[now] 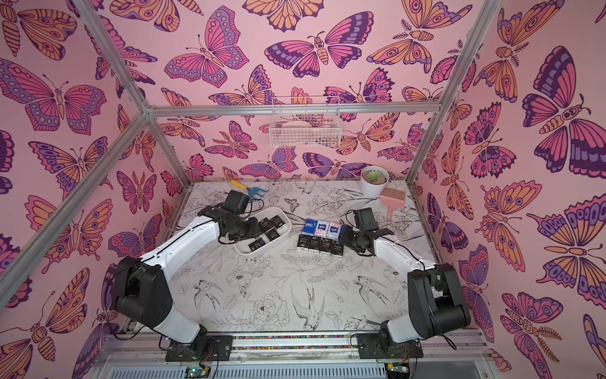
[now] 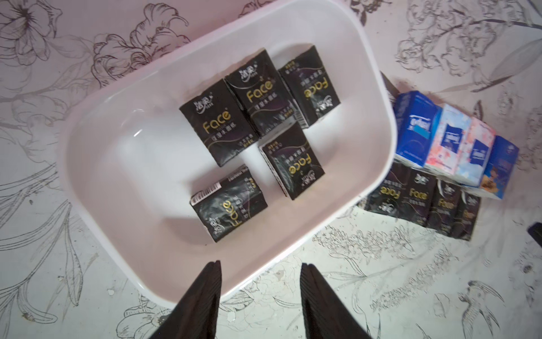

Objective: Take the pocket tissues out of the storage box
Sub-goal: Pick up the pocket tissues from the storage box.

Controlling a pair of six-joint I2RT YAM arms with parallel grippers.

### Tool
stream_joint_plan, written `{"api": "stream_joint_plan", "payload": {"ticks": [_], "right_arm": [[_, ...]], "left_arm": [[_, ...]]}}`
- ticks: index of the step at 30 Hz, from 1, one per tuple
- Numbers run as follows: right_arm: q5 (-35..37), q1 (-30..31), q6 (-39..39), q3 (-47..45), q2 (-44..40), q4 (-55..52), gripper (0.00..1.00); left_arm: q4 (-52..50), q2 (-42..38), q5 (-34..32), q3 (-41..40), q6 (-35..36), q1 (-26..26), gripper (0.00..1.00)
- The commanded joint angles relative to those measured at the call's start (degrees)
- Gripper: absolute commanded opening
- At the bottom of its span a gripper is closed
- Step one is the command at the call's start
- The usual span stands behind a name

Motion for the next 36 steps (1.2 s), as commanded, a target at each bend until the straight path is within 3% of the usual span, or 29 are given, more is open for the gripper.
{"api": "stream_joint_plan", "payload": {"ticks": [1,10,28,31,36], "right_arm": [[-2.01,0.21,-0.71,-0.96,0.26,-1.03,0.48],[-3.49,1.50,-0.56,-1.66,1.43,0.83,0.50],[-5.00,1.87,-0.67,-2.14,3.60,2.89,0.51],[-5.21,2.00,-0.69,-2.31,3.75,2.88,0.51],[-5.59,2.04,-0.76,-2.73,3.34,2.96,0.51]], "left_arm": [[-3.36,5.07,-5.66,4.04,0.56,0.88,0.50],[-3.04,16.15,-8.47,8.78,-5.93,2.30,0.50],[15.56,21.14,-2.98,0.27,-8.12,4.06,0.51],[17.83,21.19,-3.40,-1.92,-8.45,4.03,0.47],[20.12,20.14,-4.84,-5.70,-8.99,4.07,0.31]]}}
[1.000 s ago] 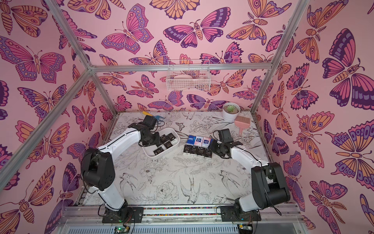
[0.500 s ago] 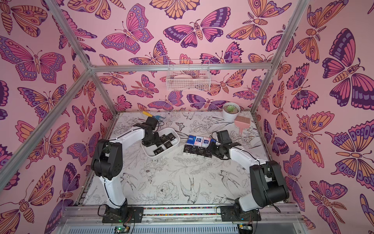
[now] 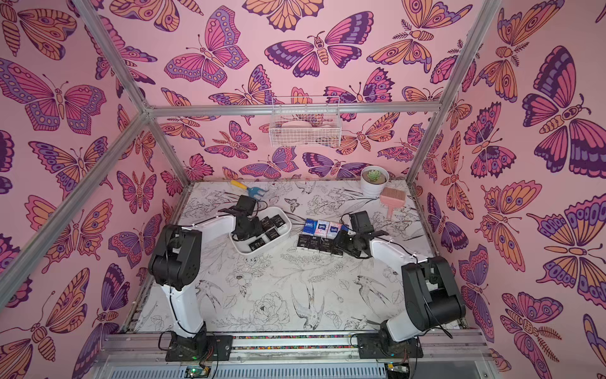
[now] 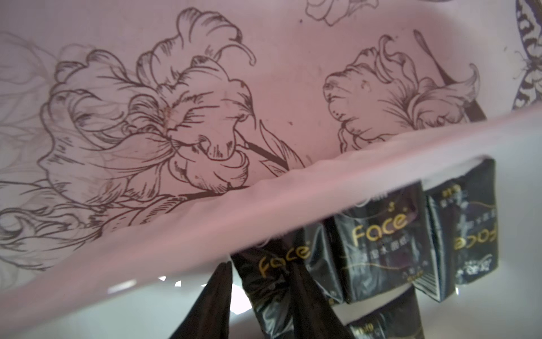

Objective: Take the pocket tissues out of the storage box
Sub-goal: Pick up the pocket tissues from the storage box, then place the pocket tissues at the center of the board.

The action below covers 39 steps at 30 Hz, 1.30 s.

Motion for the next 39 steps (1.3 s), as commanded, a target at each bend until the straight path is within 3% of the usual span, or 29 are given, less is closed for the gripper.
{"api": "stream_joint_plan", "payload": {"ticks": [1,13,21,28,33,39], "right_arm": [[-0.67,0.43,-0.62,-0.96,0.13,0.16,0.51],[-0.47,0.50,-0.71,-0.63,-1.40,-1.10,0.51],[0.25,0.51,-2.00,1.35,-3.36,-5.21,0.51],[1.08,0.48,-2.82,1.29,-4.78,-7.35,0.51],[1.00,0.50,-3.15,1.10,-4.91,-8.66,0.51],[0.16,0.51,-3.09,-0.17,-6.21,-9.18,0.51]], "left_arm": [[0.78,1.82,-1.99,-4.75,-0.38,0.25,0.29],[1.45,-9.39,-7.53,-8.76,1.63,-0.50,0.09],[-0.19,-17.52,-3.67,-11.14,5.97,-1.71,0.04],[-3.93,-23.58,-1.27,-11.34,6.98,-3.56,0.07],[-7.84,-26.56,5.87,-7.44,7.85,-13.74,0.09],[-10.21,-19.99,7.71,-4.75,8.23,-25.72,0.10]]}}
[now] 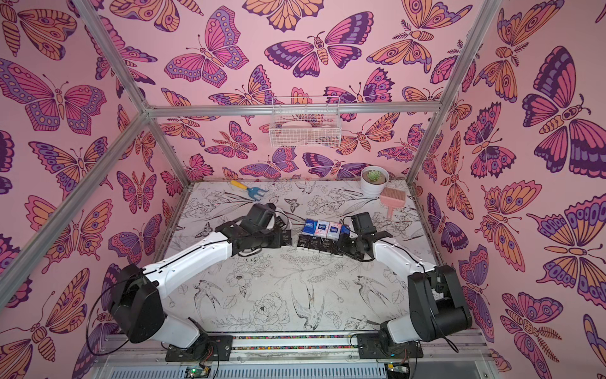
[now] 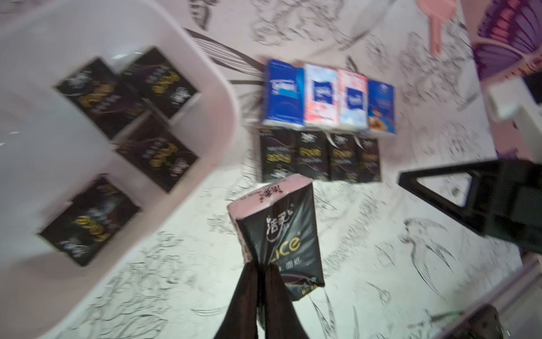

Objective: Take the pocket tissues out of the storage box
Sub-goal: Place the pocket tissues at the center of the board, then move the pocket tissues to the center of the board.

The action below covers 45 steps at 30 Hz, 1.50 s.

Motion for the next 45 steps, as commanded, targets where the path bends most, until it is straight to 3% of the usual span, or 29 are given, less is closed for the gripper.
{"api": "stream_joint_plan", "payload": {"ticks": [1,8,13,19,22,33,45], "right_arm": [[-0.12,0.50,-0.42,-0.49,-2.04,-1.45,0.51],[0.18,2.17,0.83,-3.78,-4.62,-1.27,0.51],[0.87,7.27,3.66,-5.55,-4.27,1.36,0.51],[2.79,15.25,10.30,-5.64,-0.69,8.59,0.51],[3.74,17.89,13.60,-5.47,1.07,12.74,0.49],[4.38,23.64,19.85,-4.04,10.15,20.21,0.37],[7.77,24.74,25.70,-7.11,11.14,25.23,0.18]], "left_arm": [[-3.80,5.53,2.13,0.21,0.84,-3.10,0.10],[-1.63,15.15,3.91,0.69,-0.21,-6.97,0.11],[-0.94,16.67,3.43,-0.71,-0.54,-7.06,0.14],[-2.28,13.55,2.15,-1.01,-0.08,-6.45,0.35],[-4.37,11.19,1.50,-0.74,0.09,-5.02,0.40],[-7.27,1.75,-0.09,-3.30,0.91,4.23,0.43],[-7.41,-1.90,-1.77,-5.20,0.45,6.89,0.43]]}}
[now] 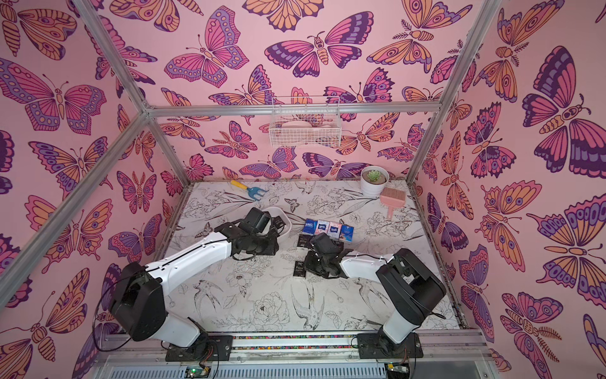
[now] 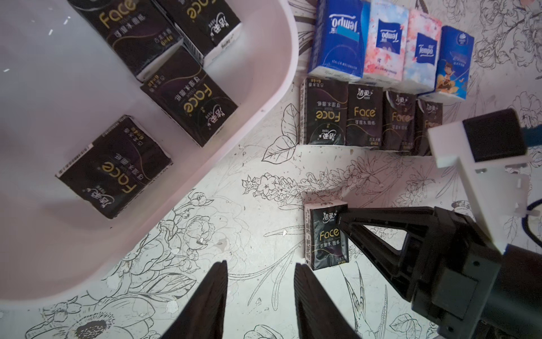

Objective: Take the pocket tissues out of the storage box
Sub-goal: Move the pocket tissues to the center of the board.

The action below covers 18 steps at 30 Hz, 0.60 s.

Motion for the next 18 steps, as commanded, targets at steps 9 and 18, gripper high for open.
{"api": "stream_joint_plan", "payload": {"ticks": [9,18], "right_arm": [[6.89,-0.02,7.48,-2.86,0.39,6.16,0.11],[9.98,-1.09,10.05,-2.67,0.52,8.60,0.10]], "left_arm": [[-1.63,-1.59,-1.27,-2.32,0.30,1.29,0.43],[-1.66,-1.95,-1.49,-2.75,0.30,1.76,0.43]]}}
